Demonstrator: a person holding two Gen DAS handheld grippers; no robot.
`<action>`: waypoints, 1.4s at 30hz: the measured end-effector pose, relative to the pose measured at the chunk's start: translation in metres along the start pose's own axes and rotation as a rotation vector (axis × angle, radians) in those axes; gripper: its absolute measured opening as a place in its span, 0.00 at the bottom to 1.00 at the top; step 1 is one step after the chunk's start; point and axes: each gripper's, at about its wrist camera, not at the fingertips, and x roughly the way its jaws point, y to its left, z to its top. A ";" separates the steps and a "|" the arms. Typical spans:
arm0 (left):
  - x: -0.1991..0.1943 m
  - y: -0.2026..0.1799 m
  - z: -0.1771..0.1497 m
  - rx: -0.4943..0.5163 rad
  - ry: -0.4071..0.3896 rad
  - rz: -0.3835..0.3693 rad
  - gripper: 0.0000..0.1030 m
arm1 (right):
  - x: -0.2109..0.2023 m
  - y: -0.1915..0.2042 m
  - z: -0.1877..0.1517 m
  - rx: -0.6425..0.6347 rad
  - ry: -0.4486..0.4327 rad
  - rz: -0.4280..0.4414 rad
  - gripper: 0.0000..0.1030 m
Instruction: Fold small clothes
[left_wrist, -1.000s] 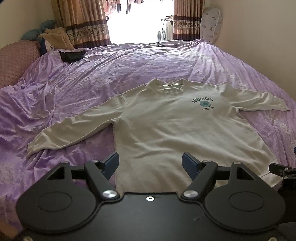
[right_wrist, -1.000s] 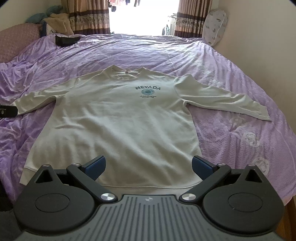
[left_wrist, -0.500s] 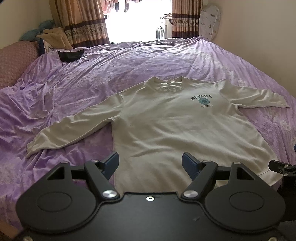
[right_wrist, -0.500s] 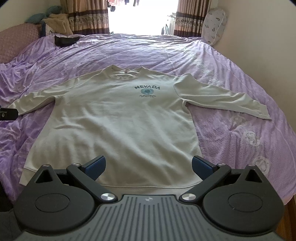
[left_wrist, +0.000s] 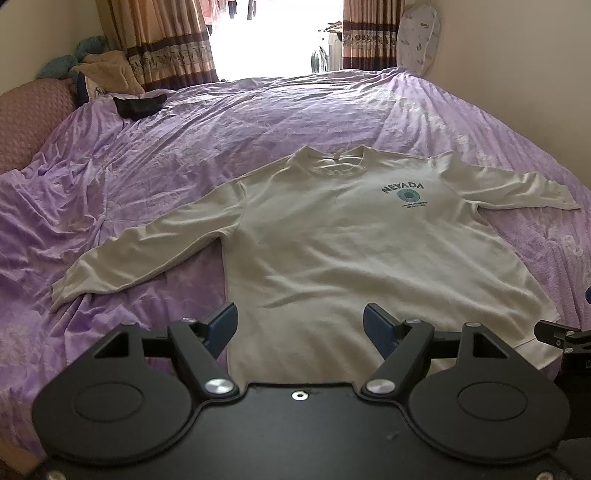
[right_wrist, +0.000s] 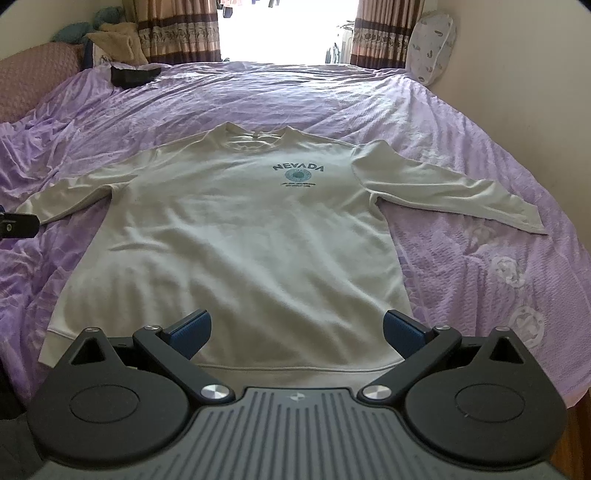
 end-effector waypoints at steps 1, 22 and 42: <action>0.002 0.001 0.000 -0.003 0.001 0.001 0.75 | 0.002 0.000 0.000 0.004 0.001 0.003 1.00; 0.180 0.347 -0.038 -0.821 0.035 0.347 0.74 | 0.099 0.011 0.050 0.139 -0.235 0.086 1.00; 0.211 0.443 -0.017 -0.820 -0.024 0.536 0.06 | 0.176 -0.017 0.071 0.012 -0.061 -0.277 1.00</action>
